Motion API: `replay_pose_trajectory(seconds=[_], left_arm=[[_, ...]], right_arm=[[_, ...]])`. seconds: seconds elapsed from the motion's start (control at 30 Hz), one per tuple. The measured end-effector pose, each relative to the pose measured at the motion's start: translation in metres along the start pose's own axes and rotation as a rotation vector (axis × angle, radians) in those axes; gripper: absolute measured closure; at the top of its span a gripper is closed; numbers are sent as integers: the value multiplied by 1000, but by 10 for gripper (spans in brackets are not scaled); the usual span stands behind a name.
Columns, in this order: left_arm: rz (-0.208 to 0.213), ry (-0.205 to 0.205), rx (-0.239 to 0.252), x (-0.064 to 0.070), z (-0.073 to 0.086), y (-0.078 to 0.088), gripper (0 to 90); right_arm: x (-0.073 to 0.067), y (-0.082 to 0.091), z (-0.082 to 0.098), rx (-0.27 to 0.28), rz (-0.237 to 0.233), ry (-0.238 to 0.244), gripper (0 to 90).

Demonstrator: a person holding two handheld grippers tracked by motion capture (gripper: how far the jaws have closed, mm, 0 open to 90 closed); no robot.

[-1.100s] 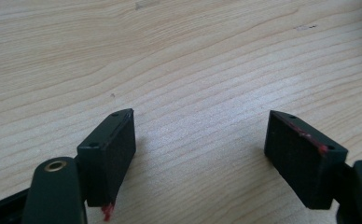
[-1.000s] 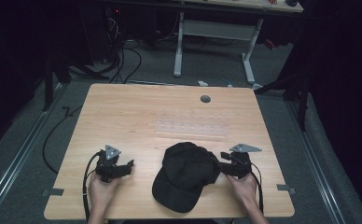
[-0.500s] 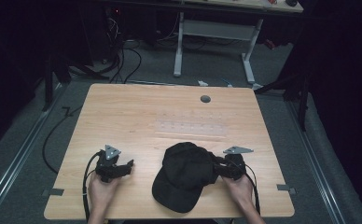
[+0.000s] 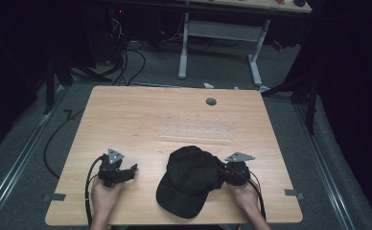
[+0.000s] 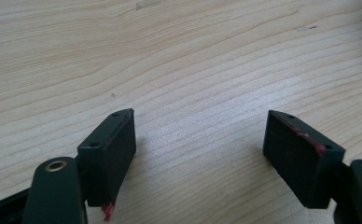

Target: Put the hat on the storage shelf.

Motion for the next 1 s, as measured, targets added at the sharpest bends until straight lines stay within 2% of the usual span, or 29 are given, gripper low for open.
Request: replay_pose_trajectory(seconds=[0.03, 0.07, 0.33, 0.5, 0.53, 0.7, 1.0], left_arm=[[0, 0, 0, 0, 0, 0, 256], [-1, 1, 1, 0, 0, 0, 256], [-2, -1, 0, 0, 0, 0, 256], [-2, 0, -1, 0, 0, 0, 256], [-2, 0, -1, 0, 0, 0, 256], [-3, 1, 0, 0, 0, 0, 256], [-3, 1, 0, 0, 0, 0, 256]], right_arm=[[1, 0, 0, 3, -3, 8, 811], [1, -1, 0, 4, -5, 11, 823], [3, -2, -1, 15, -11, 38, 847], [5, 0, -4, 47, -30, 38, 848], [5, 4, -7, 70, -35, 45, 848], [7, 16, -15, 120, -49, 51, 849], [13, 31, -27, 161, -54, 60, 850]])
Point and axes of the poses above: each handheld gripper's, and its own axes: y roughly backward along the jaws, z roughly out of its underside, x roughly to its right, the point moved 1 cm from there along -y, roughly forward along the jaws, and after that the axes turned 6 degrees about -z, right-handed, at the moved point
